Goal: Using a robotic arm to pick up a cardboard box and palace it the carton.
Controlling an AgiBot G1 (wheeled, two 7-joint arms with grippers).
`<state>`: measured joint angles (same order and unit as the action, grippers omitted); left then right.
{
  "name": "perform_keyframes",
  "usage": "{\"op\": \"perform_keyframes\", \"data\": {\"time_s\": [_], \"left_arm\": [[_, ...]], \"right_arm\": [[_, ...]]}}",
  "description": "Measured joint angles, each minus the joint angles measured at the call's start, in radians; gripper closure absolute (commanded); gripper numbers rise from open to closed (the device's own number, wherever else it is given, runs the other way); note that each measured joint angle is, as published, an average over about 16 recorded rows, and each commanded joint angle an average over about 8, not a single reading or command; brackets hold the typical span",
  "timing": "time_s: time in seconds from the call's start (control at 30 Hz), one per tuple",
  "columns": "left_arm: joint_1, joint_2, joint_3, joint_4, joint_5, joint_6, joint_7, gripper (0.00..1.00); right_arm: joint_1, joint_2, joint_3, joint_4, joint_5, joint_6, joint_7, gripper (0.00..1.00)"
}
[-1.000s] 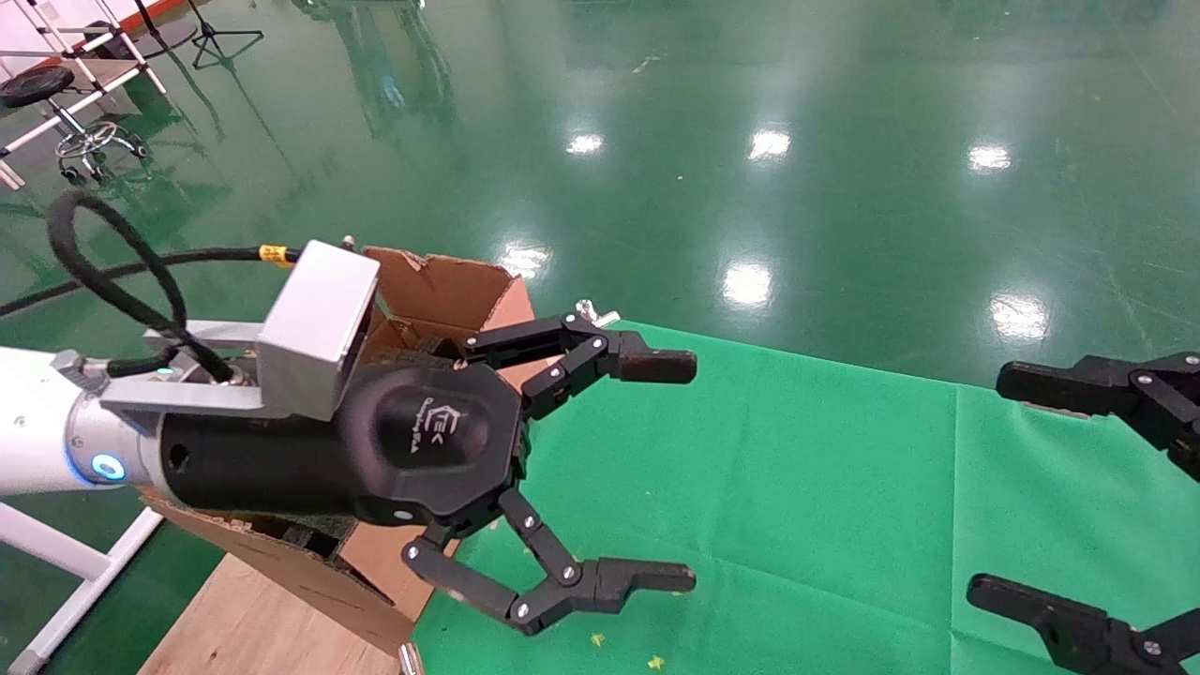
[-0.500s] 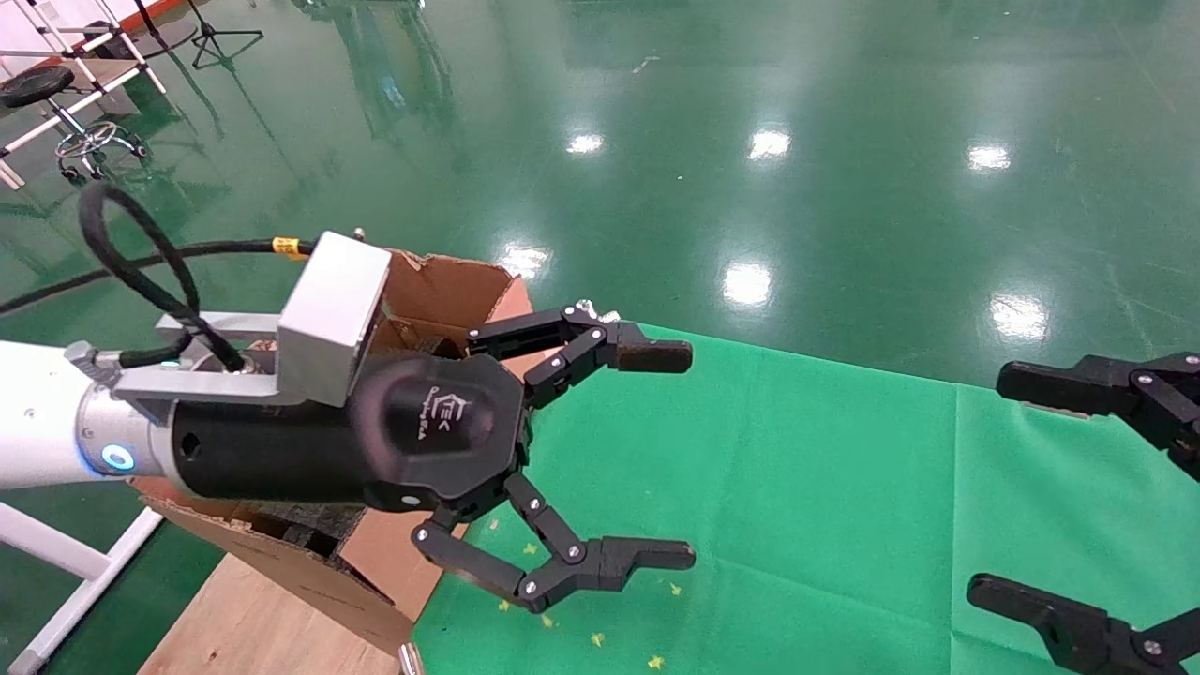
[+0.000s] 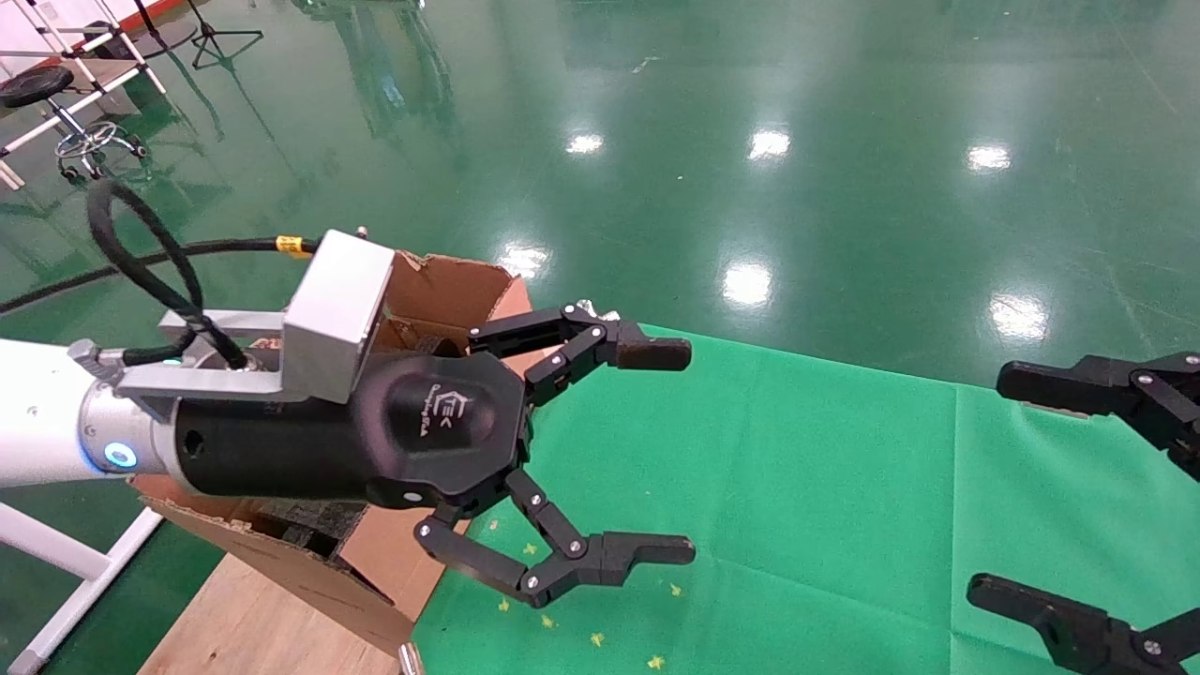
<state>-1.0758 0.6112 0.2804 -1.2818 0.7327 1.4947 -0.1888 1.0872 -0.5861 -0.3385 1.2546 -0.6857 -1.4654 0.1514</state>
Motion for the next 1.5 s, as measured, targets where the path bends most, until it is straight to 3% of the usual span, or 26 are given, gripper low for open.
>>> {"op": "perform_keyframes", "data": {"time_s": [1.5], "left_arm": [[-0.002, 0.000, 0.001, 0.002, 0.003, -0.001, -0.001, 0.00]], "right_arm": [[0.000, 0.000, 0.000, 0.000, 0.000, 0.000, 0.000, 0.00]]}}
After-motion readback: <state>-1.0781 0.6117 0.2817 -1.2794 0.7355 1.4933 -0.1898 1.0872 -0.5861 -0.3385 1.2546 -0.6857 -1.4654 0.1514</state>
